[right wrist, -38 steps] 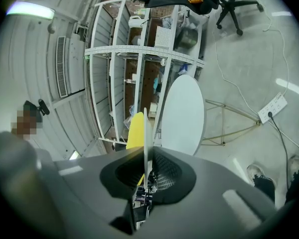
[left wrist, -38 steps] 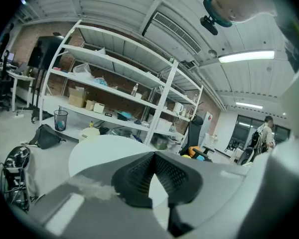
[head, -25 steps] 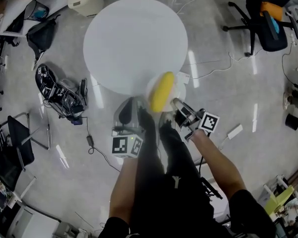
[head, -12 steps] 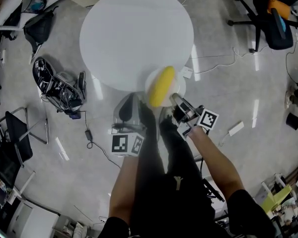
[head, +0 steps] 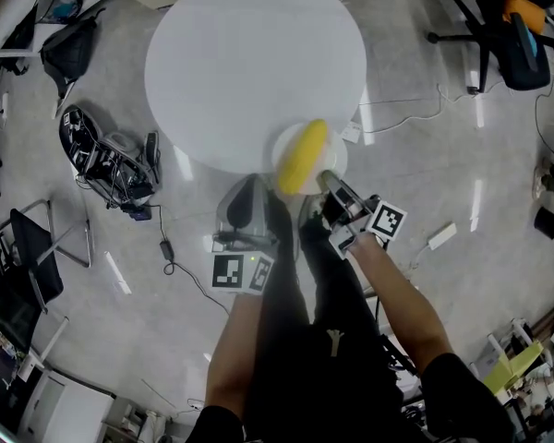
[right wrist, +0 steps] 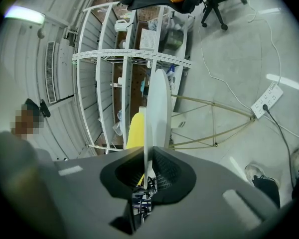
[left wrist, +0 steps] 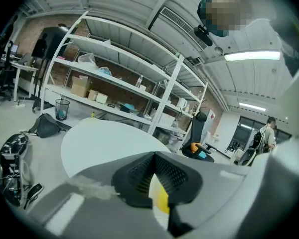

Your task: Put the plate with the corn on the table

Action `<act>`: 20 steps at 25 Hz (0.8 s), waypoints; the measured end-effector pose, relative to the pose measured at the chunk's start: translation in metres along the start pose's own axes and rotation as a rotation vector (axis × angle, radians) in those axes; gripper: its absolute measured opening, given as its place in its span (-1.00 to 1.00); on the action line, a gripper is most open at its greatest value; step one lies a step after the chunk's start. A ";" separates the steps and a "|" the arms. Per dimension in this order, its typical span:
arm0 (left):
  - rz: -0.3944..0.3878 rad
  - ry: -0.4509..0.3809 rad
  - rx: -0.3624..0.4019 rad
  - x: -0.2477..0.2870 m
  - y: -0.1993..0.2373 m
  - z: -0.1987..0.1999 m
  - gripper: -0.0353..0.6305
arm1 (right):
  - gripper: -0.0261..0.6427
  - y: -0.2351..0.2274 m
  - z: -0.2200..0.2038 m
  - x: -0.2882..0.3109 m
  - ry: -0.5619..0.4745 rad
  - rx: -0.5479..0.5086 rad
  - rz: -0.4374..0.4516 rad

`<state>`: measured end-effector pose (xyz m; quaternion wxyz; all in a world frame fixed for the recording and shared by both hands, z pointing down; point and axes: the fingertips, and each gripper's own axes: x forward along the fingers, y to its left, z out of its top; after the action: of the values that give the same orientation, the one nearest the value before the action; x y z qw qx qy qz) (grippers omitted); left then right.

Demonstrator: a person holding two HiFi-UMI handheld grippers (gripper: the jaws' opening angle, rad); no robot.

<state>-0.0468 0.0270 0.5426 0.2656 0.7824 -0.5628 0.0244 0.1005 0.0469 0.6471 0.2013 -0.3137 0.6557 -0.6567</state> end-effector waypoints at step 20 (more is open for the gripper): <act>-0.007 0.008 -0.028 0.016 0.013 -0.004 -0.88 | -0.83 -0.033 0.002 0.008 -0.050 0.044 -0.081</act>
<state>-0.0517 0.0123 0.5566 0.2788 0.7804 -0.5594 0.0190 0.1009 0.0415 0.6804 0.1976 -0.3516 0.6226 -0.6706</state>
